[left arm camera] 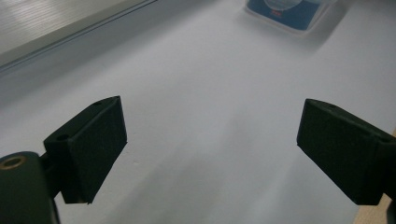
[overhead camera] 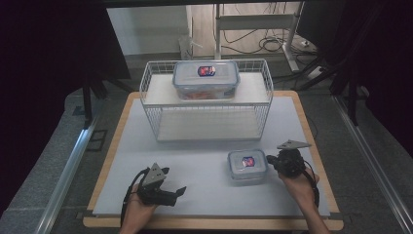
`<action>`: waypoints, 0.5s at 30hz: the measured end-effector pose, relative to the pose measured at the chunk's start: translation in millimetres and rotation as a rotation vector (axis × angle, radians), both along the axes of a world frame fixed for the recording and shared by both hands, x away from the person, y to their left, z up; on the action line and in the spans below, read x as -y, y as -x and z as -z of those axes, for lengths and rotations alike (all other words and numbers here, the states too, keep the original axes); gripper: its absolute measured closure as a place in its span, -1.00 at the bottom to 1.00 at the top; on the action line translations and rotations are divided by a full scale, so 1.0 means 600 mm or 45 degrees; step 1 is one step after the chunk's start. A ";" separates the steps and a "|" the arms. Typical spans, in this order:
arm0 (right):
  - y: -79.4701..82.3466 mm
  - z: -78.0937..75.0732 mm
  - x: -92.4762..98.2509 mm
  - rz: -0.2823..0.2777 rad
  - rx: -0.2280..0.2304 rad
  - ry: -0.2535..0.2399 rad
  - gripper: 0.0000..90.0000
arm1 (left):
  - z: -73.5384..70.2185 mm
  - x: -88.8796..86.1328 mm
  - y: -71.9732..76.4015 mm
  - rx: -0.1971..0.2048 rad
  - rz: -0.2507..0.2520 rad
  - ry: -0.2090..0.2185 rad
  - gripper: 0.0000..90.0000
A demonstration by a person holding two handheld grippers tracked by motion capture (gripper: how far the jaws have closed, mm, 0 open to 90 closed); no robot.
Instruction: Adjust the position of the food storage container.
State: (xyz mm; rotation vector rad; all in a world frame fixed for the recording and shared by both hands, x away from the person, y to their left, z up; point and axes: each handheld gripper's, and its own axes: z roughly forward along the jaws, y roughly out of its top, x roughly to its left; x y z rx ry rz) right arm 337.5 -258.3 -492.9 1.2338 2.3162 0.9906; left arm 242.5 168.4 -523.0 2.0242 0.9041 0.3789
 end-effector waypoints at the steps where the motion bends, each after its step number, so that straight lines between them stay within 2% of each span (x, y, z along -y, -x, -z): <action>1: 0.001 0.000 -0.003 -0.004 -0.004 -0.001 0.99 | 0.000 0.000 0.000 -0.002 -0.001 0.002 -0.82; 15: 0.027 0.002 -0.062 -0.150 -0.031 -0.026 0.99 | 0.001 0.000 -0.002 -0.013 -0.007 -0.005 -0.81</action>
